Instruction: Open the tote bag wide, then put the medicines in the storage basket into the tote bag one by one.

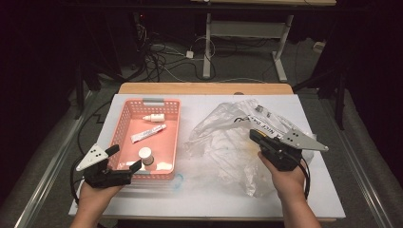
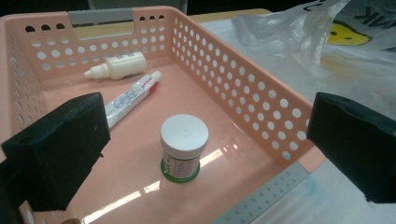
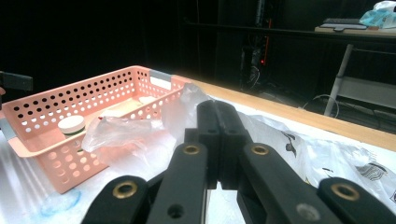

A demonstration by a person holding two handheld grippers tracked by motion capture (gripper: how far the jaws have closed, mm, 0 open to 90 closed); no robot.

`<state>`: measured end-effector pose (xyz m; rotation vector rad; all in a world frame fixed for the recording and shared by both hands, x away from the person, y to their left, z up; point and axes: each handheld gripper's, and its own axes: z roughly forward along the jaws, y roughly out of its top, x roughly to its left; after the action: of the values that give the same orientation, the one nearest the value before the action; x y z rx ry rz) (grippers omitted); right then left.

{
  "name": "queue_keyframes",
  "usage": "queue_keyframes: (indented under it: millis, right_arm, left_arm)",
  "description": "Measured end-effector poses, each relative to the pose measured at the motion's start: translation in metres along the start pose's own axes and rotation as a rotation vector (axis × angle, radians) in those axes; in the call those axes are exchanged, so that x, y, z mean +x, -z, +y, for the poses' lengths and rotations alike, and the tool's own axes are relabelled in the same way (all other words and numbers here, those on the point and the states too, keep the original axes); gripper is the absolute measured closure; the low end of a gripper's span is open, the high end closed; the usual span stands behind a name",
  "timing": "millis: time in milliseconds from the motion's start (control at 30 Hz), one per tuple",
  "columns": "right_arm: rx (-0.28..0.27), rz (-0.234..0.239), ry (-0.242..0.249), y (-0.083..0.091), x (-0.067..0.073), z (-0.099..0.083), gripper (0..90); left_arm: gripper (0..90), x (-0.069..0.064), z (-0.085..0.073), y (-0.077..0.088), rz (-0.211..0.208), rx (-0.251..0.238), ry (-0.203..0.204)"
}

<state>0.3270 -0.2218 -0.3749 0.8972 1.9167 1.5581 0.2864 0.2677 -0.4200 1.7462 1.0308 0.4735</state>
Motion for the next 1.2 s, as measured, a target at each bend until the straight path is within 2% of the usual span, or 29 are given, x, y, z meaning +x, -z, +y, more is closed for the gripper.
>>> queue_keyframes:
  millis: [267, 367, 467, 533, 600, 867, 967, 1200]
  right_arm:
    - [-0.006, 0.006, -0.01, 0.001, -0.003, -0.001, 90.0]
    - [-0.007, 0.012, -0.004, -0.001, -0.003, 0.0, 90.0]
    - [-0.004, 0.016, -0.01, -0.003, -0.002, 0.0, 90.0]
    - [-0.001, 0.018, -0.008, -0.004, -0.003, 0.0, 90.0]
    - [0.003, 0.019, -0.006, -0.005, -0.002, 0.0, 90.0]
    - [0.004, 0.032, -0.009, -0.004, 0.0, -0.001, 90.0]
    - [0.003, 0.033, -0.007, -0.003, 0.001, -0.001, 90.0]
    - [0.005, 0.028, -0.015, -0.005, -0.001, -0.001, 90.0]
  left_arm:
    - [0.0, -0.003, 0.017, -0.005, -0.036, -0.02, 0.026]
    - [0.0, -0.001, 0.027, -0.01, -0.024, -0.012, -0.005]
    - [0.0, 0.003, 0.038, -0.018, -0.046, -0.014, 0.005]
    - [0.0, 0.003, 0.045, -0.022, -0.041, -0.012, -0.016]
    - [0.0, 0.004, 0.049, -0.026, -0.046, -0.018, -0.017]
    - [0.0, 0.005, 0.058, -0.039, -0.029, 0.007, -0.028]
    - [0.0, 0.01, 0.061, -0.044, -0.034, 0.013, -0.016]
    - [0.0, 0.022, 0.071, -0.06, -0.037, 0.035, -0.03]
